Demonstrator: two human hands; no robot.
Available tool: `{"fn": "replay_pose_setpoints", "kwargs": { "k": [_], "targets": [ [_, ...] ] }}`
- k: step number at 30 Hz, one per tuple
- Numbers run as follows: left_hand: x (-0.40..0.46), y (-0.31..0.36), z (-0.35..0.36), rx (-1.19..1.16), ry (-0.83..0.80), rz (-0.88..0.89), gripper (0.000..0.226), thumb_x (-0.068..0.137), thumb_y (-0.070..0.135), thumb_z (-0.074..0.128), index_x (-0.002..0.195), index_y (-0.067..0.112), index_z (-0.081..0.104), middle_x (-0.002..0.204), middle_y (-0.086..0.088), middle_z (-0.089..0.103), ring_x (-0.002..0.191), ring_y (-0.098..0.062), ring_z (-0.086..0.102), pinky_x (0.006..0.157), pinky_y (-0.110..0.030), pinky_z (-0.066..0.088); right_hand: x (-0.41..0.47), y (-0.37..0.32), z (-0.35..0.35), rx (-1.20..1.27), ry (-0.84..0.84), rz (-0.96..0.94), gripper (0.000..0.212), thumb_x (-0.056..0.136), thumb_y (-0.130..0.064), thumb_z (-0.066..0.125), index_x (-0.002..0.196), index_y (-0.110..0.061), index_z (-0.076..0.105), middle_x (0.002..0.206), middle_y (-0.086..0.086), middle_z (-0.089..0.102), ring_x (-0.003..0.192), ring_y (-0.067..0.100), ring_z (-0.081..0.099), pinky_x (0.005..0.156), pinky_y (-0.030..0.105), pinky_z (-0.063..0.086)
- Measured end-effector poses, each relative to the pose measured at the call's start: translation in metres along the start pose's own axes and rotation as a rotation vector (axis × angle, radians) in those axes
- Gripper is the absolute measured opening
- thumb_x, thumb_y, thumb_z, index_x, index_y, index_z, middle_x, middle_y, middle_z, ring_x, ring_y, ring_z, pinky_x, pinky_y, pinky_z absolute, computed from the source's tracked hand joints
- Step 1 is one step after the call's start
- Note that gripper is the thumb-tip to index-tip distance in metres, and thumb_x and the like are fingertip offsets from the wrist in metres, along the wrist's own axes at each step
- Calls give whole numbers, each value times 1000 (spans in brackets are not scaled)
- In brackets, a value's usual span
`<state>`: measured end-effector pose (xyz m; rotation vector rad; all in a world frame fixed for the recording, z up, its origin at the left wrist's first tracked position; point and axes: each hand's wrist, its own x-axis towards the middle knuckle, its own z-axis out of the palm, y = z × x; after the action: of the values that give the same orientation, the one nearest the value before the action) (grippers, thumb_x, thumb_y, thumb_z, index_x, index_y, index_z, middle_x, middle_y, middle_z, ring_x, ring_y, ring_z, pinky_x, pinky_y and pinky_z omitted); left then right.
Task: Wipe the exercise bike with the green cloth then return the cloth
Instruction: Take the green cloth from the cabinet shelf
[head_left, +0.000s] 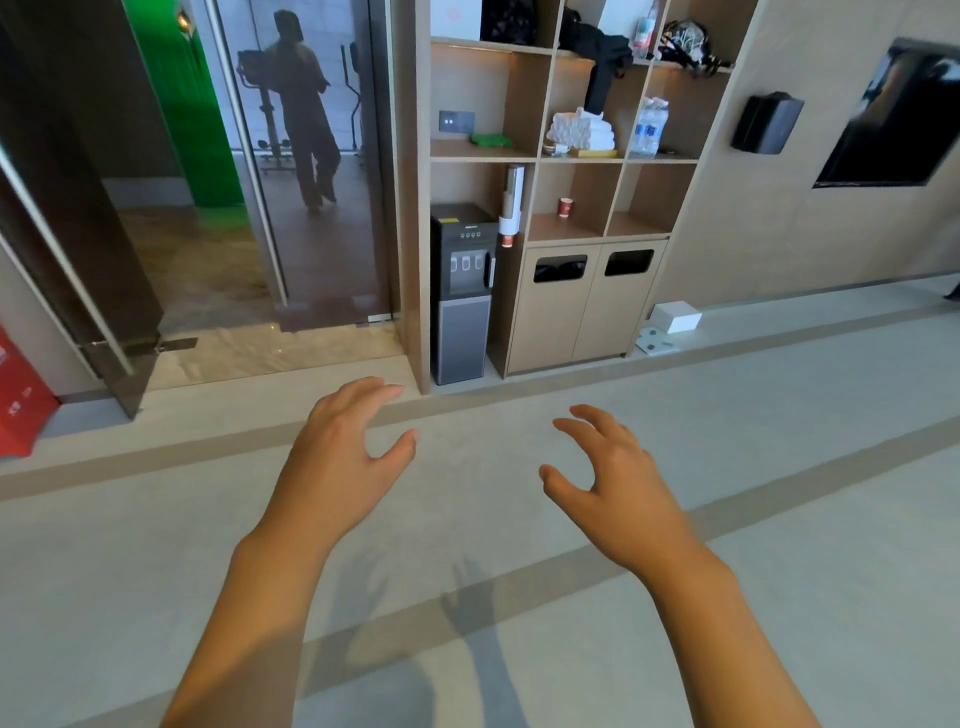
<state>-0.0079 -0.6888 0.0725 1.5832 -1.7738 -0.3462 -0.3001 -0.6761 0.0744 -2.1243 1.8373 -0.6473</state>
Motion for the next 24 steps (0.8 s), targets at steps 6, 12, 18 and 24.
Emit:
{"fn": "replay_pose_setpoints", "kwargs": {
  "k": [6, 12, 18, 24],
  "targets": [
    [45, -9, 26, -5, -7, -62, 52, 96, 44, 67, 146, 33, 56, 156, 11, 48, 146, -15, 40, 119, -40, 39, 57, 17, 14, 2, -25, 5, 63, 98, -59, 56, 155, -34, 46, 167, -12, 31, 151, 17, 35, 123, 47, 35],
    [86, -8, 75, 45, -32, -118, 54, 96, 48, 66, 147, 35, 53, 158, 14, 44, 147, -12, 38, 118, -35, 36, 120, 65, 15, 37, -45, -10, 63, 98, -58, 56, 156, -34, 45, 168, -12, 31, 153, 17, 33, 124, 46, 31],
    [163, 33, 133, 90, 15, -77, 50, 95, 44, 66, 144, 34, 57, 153, 16, 49, 143, -9, 40, 113, -25, 32, 196, 135, -9, 75, -38, -16, 63, 98, -59, 58, 155, -36, 44, 168, -12, 30, 153, 18, 33, 122, 46, 33],
    [225, 85, 198, 121, 2, -88, 50, 96, 44, 66, 144, 35, 57, 153, 16, 49, 143, -9, 41, 115, -31, 36, 250, 209, -39, 97, -46, -41, 62, 99, -56, 59, 154, -34, 45, 167, -12, 32, 152, 16, 33, 122, 44, 31]
  ]
}}
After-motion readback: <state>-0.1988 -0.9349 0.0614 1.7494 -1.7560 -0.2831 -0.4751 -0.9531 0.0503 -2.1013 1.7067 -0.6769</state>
